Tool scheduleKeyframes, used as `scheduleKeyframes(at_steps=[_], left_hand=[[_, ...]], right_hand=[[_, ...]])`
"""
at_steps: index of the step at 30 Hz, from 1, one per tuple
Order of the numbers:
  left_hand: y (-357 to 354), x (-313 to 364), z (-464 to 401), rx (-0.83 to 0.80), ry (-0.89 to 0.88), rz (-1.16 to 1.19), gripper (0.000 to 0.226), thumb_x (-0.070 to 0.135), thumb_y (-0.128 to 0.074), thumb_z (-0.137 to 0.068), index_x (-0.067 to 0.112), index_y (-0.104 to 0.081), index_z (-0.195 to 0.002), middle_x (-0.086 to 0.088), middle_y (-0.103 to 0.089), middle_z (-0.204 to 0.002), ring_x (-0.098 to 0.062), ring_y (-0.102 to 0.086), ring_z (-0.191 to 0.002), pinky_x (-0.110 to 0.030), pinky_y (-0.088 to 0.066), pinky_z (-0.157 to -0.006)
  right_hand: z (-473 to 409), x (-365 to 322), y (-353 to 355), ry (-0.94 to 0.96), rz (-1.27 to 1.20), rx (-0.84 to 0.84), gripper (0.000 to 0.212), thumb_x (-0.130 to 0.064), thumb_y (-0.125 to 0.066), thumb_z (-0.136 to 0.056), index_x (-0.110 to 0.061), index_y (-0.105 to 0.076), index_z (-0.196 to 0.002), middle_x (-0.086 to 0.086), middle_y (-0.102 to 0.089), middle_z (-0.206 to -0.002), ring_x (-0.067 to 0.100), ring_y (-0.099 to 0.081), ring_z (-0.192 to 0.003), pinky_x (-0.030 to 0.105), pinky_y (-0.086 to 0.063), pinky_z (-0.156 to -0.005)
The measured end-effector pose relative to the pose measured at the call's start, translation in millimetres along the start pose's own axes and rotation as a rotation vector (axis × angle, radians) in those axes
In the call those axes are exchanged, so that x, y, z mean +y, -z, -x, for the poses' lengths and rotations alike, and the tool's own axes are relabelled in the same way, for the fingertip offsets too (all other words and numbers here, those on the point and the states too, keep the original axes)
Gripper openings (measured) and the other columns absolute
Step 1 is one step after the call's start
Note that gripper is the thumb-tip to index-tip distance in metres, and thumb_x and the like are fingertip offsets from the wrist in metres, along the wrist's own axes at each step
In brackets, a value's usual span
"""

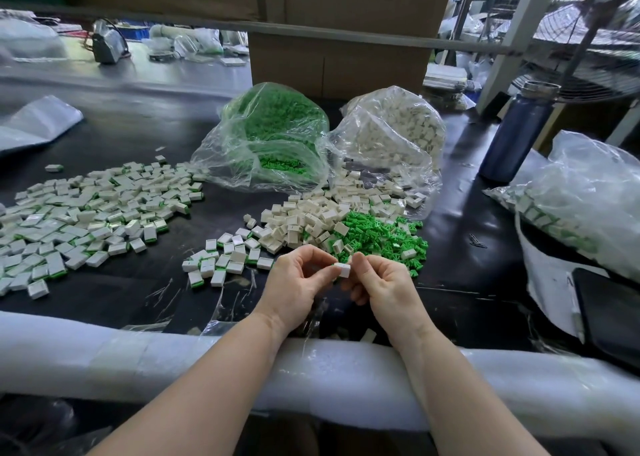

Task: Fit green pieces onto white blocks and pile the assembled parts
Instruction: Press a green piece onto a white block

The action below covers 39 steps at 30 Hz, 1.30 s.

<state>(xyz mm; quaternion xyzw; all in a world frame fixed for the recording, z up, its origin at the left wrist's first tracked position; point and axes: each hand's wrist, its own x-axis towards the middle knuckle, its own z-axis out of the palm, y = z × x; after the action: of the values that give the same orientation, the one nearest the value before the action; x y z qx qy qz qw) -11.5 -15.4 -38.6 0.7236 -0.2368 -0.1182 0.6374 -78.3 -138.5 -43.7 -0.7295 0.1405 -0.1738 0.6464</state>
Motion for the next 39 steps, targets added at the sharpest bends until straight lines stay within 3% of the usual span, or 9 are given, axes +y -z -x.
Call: scheduleKeyframes(at_steps=[3, 7, 12, 17, 22, 26, 31, 34, 39], left_hand=[[2, -1, -1, 0.162, 0.038, 0.071, 0.008, 0.011, -0.070, -0.080, 0.012, -0.062, -0.082, -0.007, -0.068, -0.076, -0.014, -0.066, -0.064, -0.023, -0.056, -0.061], [7, -5, -4, 0.387, 0.066, 0.057, 0.019, 0.006, -0.061, -0.086, 0.024, -0.061, -0.081, -0.001, -0.068, -0.078, -0.007, -0.066, -0.062, -0.018, -0.054, -0.056], [11, -9, -7, 0.531, 0.078, -0.268, 0.018, 0.005, -0.059, -0.088, 0.012, -0.067, -0.103, -0.010, -0.063, -0.107, -0.020, -0.061, -0.089, -0.030, -0.051, -0.085], [8, -10, -5, 0.463, 0.105, -0.490, 0.036, 0.009, -0.059, -0.088, 0.002, -0.055, -0.124, -0.010, -0.036, -0.129, -0.022, -0.048, -0.110, -0.016, -0.031, -0.093], [5, -9, -5, 0.394, 0.198, -0.628, 0.041, 0.016, -0.057, -0.089, -0.002, -0.050, -0.125, -0.012, -0.027, -0.137, -0.029, -0.029, -0.126, -0.029, -0.029, -0.105], [5, -9, -3, 0.349, 0.171, -0.701, 0.042, 0.020, -0.057, -0.090, 0.002, -0.050, -0.128, -0.010, -0.025, -0.143, -0.028, -0.020, -0.133, -0.032, -0.021, -0.110], [1, -8, -1, 0.212, -0.040, -0.676, 0.030, 0.015, -0.060, -0.088, 0.009, -0.061, -0.118, 0.002, -0.044, -0.116, -0.017, -0.042, -0.115, -0.017, -0.031, -0.096], [-2, -8, 0, 0.104, -0.087, -0.677, 0.021, 0.013, -0.059, -0.089, 0.013, -0.067, -0.108, 0.007, -0.048, -0.102, -0.016, -0.051, -0.101, -0.023, -0.042, -0.089], [-4, -10, 0, 0.042, -0.102, -0.673, 0.026, 0.014, -0.058, -0.089, 0.018, -0.065, -0.114, 0.006, -0.054, -0.108, -0.015, -0.053, -0.098, -0.029, -0.044, -0.090]], right_hand=[[0, 0, -1, 0.015, 0.011, 0.080, 0.028, -0.023, -0.051, -0.094, -0.007, -0.065, -0.076, 0.002, -0.062, -0.062, 0.006, -0.052, -0.053, 0.018, -0.044, -0.051], [-1, 3, 4, 0.042, 0.174, 0.283, 0.023, -0.023, -0.058, -0.092, -0.011, -0.064, -0.073, 0.005, -0.064, -0.066, 0.014, -0.054, -0.062, 0.032, -0.045, -0.061], [-4, 4, 11, -0.009, 0.307, 0.511, 0.008, -0.015, -0.059, -0.090, -0.021, -0.061, -0.084, -0.002, -0.064, -0.084, 0.018, -0.059, -0.084, 0.027, -0.043, -0.074], [-7, 5, 14, -0.085, 0.460, 0.577, 0.016, -0.012, -0.059, -0.088, -0.014, -0.064, -0.104, 0.005, -0.060, -0.111, 0.024, -0.049, -0.107, 0.033, -0.037, -0.092], [-5, 4, 16, -0.189, 0.578, 0.606, 0.034, -0.012, -0.056, -0.089, -0.015, -0.056, -0.123, 0.007, -0.047, -0.133, 0.027, -0.037, -0.123, 0.031, -0.026, -0.101], [-8, 6, 14, -0.266, 0.776, 0.474, 0.049, -0.015, -0.050, -0.092, -0.020, -0.040, -0.140, 0.002, -0.034, -0.148, 0.027, -0.029, -0.131, 0.037, -0.023, -0.106], [-8, 11, 13, -0.134, 0.781, 0.367, 0.039, -0.004, -0.048, -0.091, -0.022, -0.059, -0.124, -0.003, -0.051, -0.135, 0.021, -0.040, -0.118, 0.025, -0.030, -0.095], [-6, 10, 10, -0.075, 0.740, 0.327, 0.034, -0.001, -0.050, -0.090, -0.021, -0.066, -0.112, -0.004, -0.056, -0.125, 0.018, -0.044, -0.113, 0.021, -0.032, -0.086], [-5, 7, 7, -0.054, 0.698, 0.324, 0.021, -0.005, -0.060, -0.087, -0.017, -0.070, -0.101, 0.001, -0.061, -0.113, 0.021, -0.055, -0.105, 0.027, -0.041, -0.089]])
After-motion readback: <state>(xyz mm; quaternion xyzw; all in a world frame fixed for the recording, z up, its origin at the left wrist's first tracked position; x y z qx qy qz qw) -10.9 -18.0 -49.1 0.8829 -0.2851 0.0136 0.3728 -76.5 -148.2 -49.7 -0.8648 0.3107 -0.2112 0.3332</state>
